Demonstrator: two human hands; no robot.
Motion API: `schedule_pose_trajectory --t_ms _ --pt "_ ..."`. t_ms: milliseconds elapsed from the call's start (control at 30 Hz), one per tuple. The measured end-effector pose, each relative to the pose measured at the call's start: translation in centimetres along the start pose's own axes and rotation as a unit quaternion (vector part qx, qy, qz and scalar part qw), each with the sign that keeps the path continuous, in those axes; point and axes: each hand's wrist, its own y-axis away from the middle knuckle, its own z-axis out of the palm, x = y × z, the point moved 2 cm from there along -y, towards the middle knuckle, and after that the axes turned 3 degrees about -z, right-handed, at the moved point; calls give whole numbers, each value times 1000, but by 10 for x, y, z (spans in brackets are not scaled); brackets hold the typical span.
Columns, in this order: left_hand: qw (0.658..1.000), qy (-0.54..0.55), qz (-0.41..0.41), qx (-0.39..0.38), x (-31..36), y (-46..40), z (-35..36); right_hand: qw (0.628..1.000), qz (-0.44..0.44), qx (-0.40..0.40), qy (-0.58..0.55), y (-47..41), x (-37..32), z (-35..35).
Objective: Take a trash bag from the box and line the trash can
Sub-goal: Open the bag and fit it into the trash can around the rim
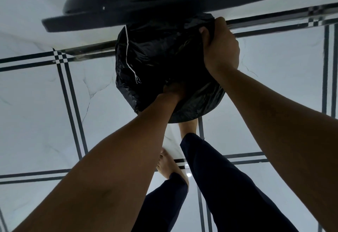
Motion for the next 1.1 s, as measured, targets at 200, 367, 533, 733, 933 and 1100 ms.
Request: schedule_pose_trajectory --t_ms 200,367,533,733,933,1100 --pt "935 46 122 329 6 17 -20 1000 2 7 6 2 -1 2" --pt "933 282 83 209 13 -1 -56 1000 4 11 23 3 -2 1" --pt "956 213 107 169 5 0 -51 1000 15 16 18 4 -4 1" --pt "971 189 27 147 3 -12 -14 1000 7 29 8 5 -5 1" --pt "992 124 7 -38 8 -25 0 999 -2 24 21 5 -4 -1" --pt "972 165 -52 157 -4 -44 -17 998 -18 39 37 5 -3 1"
